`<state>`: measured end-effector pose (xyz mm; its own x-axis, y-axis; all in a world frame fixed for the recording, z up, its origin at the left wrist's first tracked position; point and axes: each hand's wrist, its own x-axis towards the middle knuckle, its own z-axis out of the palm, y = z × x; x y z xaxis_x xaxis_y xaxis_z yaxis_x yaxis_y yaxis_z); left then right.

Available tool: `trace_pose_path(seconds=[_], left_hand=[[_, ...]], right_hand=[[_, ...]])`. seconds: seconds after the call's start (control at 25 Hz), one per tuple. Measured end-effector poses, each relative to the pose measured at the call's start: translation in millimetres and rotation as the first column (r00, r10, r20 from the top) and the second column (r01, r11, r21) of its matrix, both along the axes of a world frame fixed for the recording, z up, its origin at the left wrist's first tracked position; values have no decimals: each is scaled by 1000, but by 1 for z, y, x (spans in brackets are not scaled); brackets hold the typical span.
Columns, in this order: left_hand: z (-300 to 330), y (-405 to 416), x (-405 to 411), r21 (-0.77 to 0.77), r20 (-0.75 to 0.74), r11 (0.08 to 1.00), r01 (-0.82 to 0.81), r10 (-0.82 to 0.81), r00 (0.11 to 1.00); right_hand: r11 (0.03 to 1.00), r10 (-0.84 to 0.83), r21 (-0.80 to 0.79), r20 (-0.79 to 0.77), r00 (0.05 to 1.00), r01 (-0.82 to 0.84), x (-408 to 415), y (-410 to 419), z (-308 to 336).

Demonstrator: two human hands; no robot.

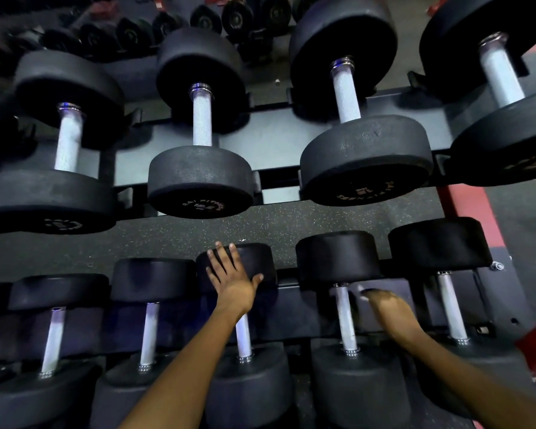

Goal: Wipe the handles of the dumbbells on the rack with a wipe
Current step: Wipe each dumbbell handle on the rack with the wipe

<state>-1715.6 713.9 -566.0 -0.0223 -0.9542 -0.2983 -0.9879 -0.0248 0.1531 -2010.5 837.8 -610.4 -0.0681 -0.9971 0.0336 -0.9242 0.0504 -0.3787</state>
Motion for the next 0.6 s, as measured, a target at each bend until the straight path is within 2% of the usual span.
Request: trace_pose_path(seconds=[0.04,0.08,0.12,0.16,0.2,0.24,0.28,0.32,0.44,0.48,0.56,0.6], left_hand=[[-1,0,0,-8,6,1000,-3,3,1000],[-2,-1,-1,-6,3,1000,-7,7,1000],[-3,-2,-1,-1,0,1000,-10,10,1000],[-3,-1,-1,-1,2,1000,-11,11,1000],[-3,0,-1,-8,6,1000,-10,10,1000],[-4,0,-1,-16,12,1000,-9,10,1000],[-4,-1,-1,-19,12,1000,-11,11,1000],[-4,-1,-1,-17,6,1000,-12,13,1000],[-3,1,-1,-9,0,1000,-10,10,1000],[-3,1,0,-8,0,1000,-9,9,1000],[-4,1,0,-15,-4,1000,-8,8,1000],[-4,1,0,-20,-9,1000,-9,9,1000]], right_hand=[[952,-299,117,144,943,284,1,5,1],[859,-510,223,300,806,461,2,3,-2],[780,-624,345,490,609,522,6,-6,3],[745,-658,467,635,406,477,10,-18,-4],[720,-677,588,712,188,367,13,-32,-12],[690,-696,674,718,-12,265,18,-44,-21],[680,-704,701,706,-78,215,20,-50,-34],[676,-716,714,695,-65,182,19,-53,-45],[648,-762,733,625,172,206,13,-46,-45],[627,-777,726,608,164,282,18,-47,-45],[637,-760,710,644,87,300,27,-50,-49],[660,-728,704,685,-7,262,31,-52,-51]])
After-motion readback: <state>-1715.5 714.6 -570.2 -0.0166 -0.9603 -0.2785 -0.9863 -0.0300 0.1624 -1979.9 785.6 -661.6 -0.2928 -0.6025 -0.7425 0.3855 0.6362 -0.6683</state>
